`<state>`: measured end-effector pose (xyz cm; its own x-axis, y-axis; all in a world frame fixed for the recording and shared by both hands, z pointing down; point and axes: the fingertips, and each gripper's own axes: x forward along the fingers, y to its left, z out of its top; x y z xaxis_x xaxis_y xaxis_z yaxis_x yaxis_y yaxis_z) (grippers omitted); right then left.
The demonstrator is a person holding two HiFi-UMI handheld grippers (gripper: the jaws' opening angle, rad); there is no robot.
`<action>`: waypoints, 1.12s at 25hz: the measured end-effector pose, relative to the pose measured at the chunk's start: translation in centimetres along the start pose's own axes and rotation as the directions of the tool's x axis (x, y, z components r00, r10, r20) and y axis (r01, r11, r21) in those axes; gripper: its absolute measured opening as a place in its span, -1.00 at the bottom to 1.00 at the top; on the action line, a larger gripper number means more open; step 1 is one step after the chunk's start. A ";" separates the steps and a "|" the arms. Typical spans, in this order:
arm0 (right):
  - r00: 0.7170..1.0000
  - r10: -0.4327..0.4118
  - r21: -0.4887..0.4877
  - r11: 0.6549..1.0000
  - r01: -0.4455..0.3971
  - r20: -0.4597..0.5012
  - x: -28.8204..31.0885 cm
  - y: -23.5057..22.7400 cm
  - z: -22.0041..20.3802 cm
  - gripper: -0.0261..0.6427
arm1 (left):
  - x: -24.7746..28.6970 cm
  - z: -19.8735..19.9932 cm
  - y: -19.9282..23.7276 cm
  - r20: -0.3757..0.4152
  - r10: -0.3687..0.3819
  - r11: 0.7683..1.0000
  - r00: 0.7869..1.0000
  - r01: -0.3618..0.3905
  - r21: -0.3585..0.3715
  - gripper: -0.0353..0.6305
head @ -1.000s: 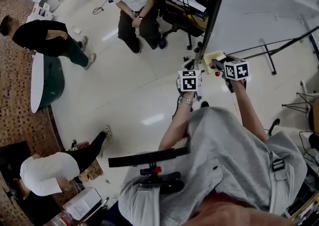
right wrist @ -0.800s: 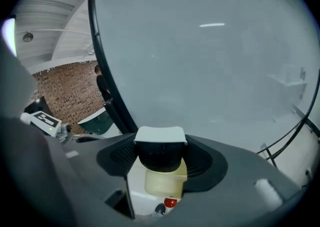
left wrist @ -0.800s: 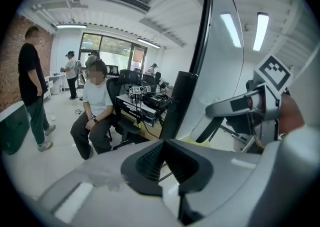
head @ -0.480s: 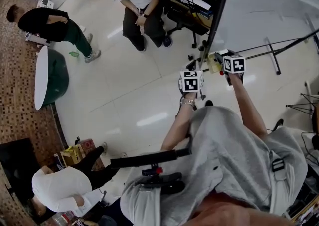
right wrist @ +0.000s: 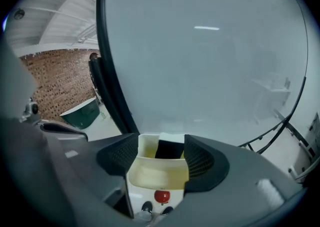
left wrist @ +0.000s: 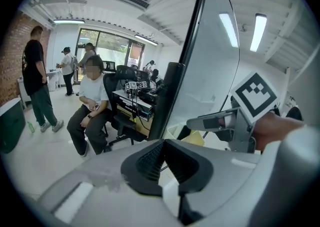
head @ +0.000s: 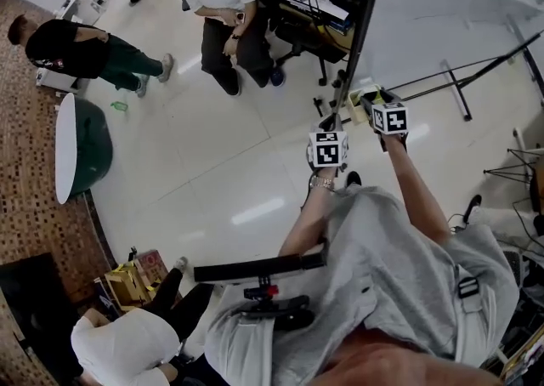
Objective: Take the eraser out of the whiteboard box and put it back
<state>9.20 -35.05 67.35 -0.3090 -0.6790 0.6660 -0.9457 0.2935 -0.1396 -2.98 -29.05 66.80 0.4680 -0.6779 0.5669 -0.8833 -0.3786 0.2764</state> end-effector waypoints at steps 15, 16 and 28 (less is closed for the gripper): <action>0.957 0.275 -0.040 0.961 -0.272 0.090 -10.8 3.8 -7.9 -0.91 | -3.3 -5.5 -9.0 0.042 0.138 0.990 0.989 -0.137 -0.034 -0.88; 0.952 0.294 -0.033 0.956 -0.293 0.085 -11.7 3.7 -8.8 -0.91 | -3.5 -6.4 -10.2 0.038 0.146 0.989 0.989 -0.145 -0.034 -0.88; 0.896 0.442 -0.065 0.894 -0.444 -0.046 -15.9 7.0 -16.3 -0.91 | -7.3 -12.6 -14.3 -0.029 0.226 0.973 0.974 -0.227 -0.050 -0.88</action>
<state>9.18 -11.20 67.73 -0.6899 -0.4475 0.5689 -0.7014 0.6077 -0.3725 5.88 -10.78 68.46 0.2554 -0.7274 0.6369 -0.9667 -0.1825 0.1793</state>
